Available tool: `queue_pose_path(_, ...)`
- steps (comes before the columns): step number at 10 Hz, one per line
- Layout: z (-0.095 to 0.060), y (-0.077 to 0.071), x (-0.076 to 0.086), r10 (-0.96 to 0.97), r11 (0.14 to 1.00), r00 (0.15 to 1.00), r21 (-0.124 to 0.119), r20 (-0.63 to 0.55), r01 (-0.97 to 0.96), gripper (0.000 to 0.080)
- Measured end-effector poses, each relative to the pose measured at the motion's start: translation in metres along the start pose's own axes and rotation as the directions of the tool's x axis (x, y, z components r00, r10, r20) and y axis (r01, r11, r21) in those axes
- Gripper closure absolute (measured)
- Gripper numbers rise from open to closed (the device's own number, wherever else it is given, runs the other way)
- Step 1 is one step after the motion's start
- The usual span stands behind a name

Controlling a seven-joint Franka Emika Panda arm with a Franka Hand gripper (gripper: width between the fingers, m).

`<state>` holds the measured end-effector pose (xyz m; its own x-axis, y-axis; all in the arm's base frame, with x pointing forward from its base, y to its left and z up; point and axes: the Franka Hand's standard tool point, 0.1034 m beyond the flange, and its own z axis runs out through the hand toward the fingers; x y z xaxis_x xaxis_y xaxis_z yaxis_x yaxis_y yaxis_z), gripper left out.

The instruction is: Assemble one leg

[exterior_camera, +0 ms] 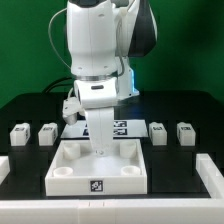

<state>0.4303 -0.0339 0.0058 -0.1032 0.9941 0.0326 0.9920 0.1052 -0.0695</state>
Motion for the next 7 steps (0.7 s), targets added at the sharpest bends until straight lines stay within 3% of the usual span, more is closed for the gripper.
queue_pose_path(1, 0.0001, -0.0001, -0.0002, 0.000, 1.000, 1.000, 0.000, 0.000, 0.000, 0.0578)
queue_pose_path(2, 0.0001, -0.0002, -0.0003, 0.001, 1.000, 1.000, 0.000, 0.000, -0.001, 0.0578)
queue_pose_path(3, 0.0001, -0.0001, -0.0005, 0.002, 1.000, 1.000, 0.000, 0.000, -0.002, 0.0711)
queue_pose_path(4, -0.0012, 0.0021, -0.0014, 0.004, 1.000, 1.000, -0.011, 0.002, -0.004, 0.0741)
queue_pose_path(7, -0.0012, 0.0022, -0.0014, 0.004, 1.000, 1.000, -0.011, 0.002, -0.004, 0.0741)
